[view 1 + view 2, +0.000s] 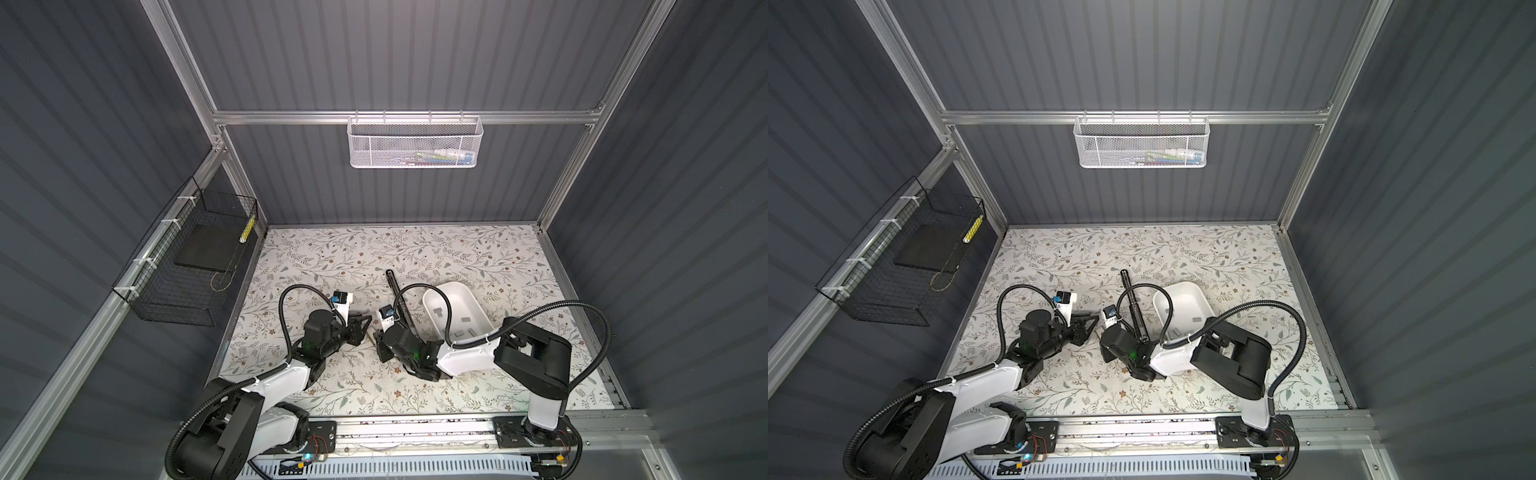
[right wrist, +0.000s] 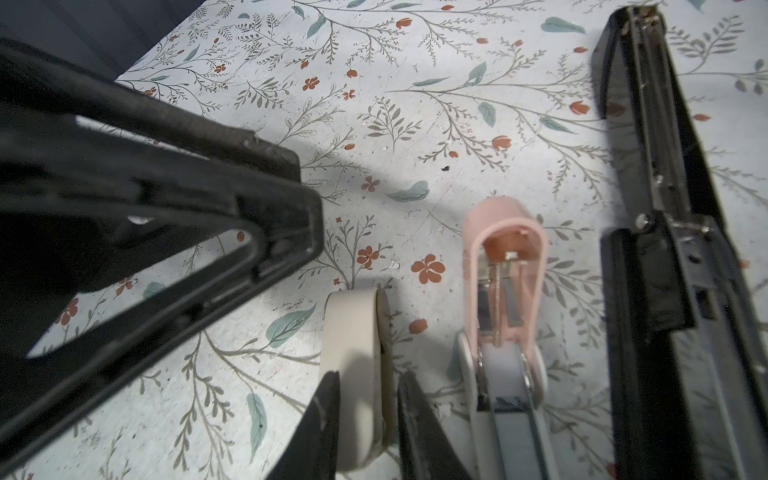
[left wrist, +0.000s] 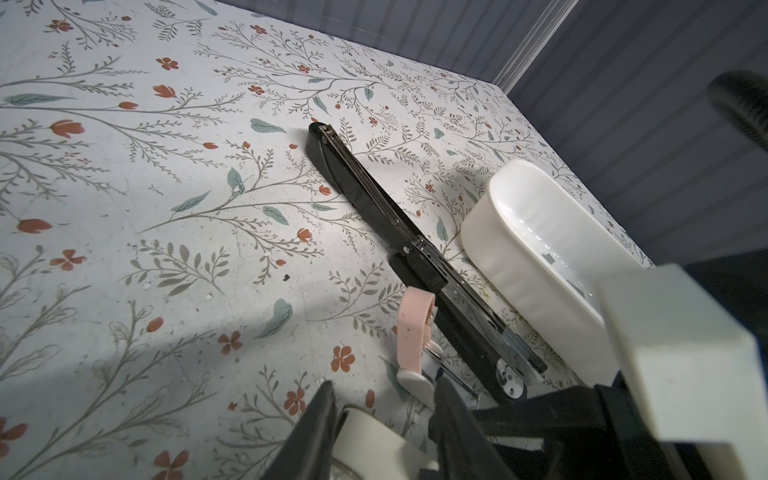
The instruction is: Load the staples into the stapler
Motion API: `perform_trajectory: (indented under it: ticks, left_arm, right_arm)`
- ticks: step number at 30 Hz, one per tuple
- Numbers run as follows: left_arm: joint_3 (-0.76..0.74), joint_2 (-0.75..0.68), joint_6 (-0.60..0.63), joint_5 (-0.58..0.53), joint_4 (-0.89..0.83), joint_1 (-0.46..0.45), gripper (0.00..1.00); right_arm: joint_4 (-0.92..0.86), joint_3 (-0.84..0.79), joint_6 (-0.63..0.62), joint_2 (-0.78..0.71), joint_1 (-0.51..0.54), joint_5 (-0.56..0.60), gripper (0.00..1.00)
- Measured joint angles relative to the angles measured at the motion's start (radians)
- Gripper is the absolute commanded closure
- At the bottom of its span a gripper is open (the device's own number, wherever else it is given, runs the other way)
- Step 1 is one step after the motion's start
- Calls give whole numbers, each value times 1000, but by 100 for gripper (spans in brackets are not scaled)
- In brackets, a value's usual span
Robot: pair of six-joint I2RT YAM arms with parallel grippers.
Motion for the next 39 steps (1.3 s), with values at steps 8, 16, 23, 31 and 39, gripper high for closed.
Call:
perform_trajectory:
  ticks: [8, 16, 23, 31, 39]
  left_arm:
    - [0, 3, 0, 0, 1, 0, 58]
    - [0, 12, 0, 0, 0, 0, 58]
    - [0, 13, 0, 0, 0, -2, 58]
    - [0, 28, 0, 0, 1, -5, 58]
    - [0, 28, 0, 0, 0, -5, 57]
  right_arm:
    - [74, -23, 16, 18, 1, 0, 73]
    - [141, -53, 37, 24, 7, 1, 74]
    - [217, -66, 64, 54, 13, 4, 76]
    - [243, -71, 94, 70, 17, 26, 80]
    - [223, -60, 104, 66, 17, 30, 73]
